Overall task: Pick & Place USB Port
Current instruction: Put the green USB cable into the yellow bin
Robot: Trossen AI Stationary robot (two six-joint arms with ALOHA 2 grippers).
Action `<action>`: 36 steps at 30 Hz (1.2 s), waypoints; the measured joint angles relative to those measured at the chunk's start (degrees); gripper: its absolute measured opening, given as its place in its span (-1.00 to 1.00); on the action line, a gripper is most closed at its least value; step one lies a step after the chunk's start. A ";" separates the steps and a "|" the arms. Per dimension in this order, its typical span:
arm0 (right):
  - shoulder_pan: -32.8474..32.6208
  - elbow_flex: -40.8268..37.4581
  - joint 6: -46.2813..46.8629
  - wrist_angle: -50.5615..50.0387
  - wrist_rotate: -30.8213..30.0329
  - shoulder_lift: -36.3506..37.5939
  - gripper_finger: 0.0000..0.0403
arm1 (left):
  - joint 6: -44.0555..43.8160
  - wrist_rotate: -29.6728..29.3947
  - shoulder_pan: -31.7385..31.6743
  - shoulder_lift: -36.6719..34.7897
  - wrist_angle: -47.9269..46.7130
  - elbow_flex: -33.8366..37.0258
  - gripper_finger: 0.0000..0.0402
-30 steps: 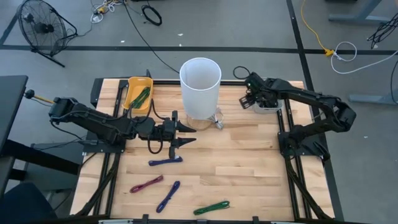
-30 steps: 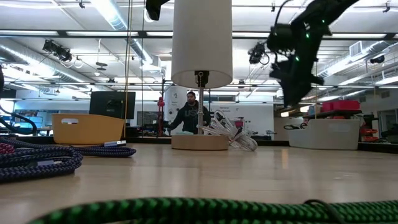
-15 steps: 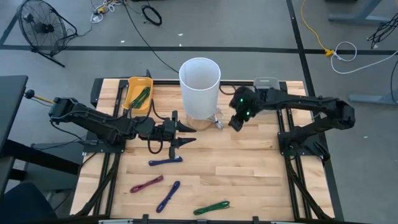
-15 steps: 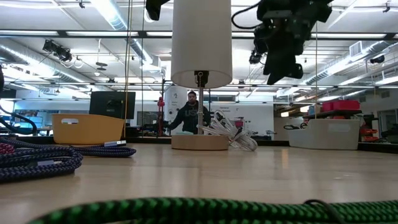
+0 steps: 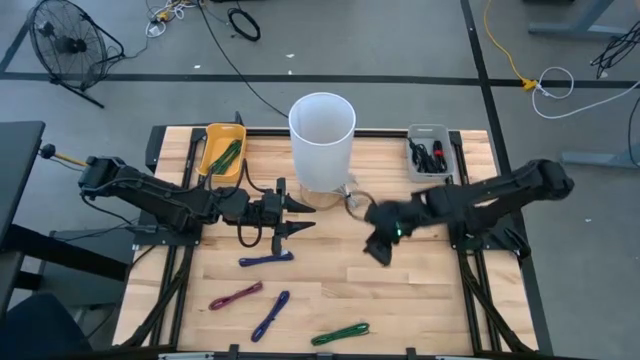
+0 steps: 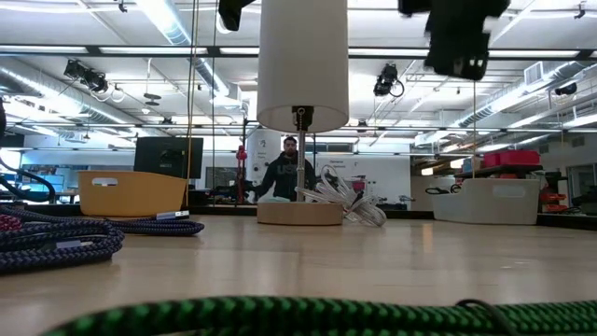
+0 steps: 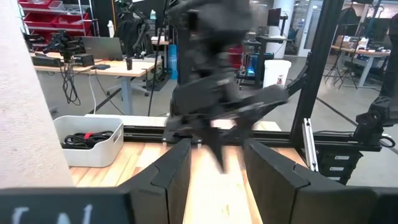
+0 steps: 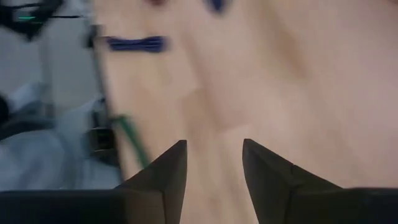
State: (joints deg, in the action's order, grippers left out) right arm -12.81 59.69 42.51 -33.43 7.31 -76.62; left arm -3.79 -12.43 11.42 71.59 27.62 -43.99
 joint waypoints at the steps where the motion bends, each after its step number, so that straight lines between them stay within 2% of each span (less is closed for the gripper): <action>1: -1.95 -0.40 0.71 2.40 -0.46 0.00 -0.24 | 0.02 0.00 0.00 0.00 0.00 0.00 -0.22; 8: -14.38 -5.52 4.17 22.45 -4.43 -2.05 -0.24 | 0.02 0.00 0.00 0.00 -0.02 0.00 -0.22; 13: -20.77 -6.68 5.75 35.91 -6.15 -10.26 -0.24 | -0.02 0.00 0.00 0.00 0.10 0.00 -0.22; 18: -22.95 -6.48 6.60 46.32 -5.11 -19.69 -0.24 | -0.07 0.00 0.00 0.00 0.03 0.00 -0.22; 22: -24.06 -3.92 6.57 42.52 -3.46 -24.36 -0.24 | -0.94 0.00 0.00 0.00 0.00 0.00 -0.22; 28: -25.36 0.01 6.50 33.64 -7.27 -28.76 -0.24 | -1.88 0.00 0.00 0.00 -0.05 0.00 -0.22; 36: -26.18 2.02 6.47 33.28 -6.23 -33.40 -0.24 | -2.01 0.00 0.00 0.00 -0.53 0.00 -0.22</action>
State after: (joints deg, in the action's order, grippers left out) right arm -38.99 61.71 48.98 -0.15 1.08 -110.02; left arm -5.80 -12.43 11.42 71.59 27.08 -43.99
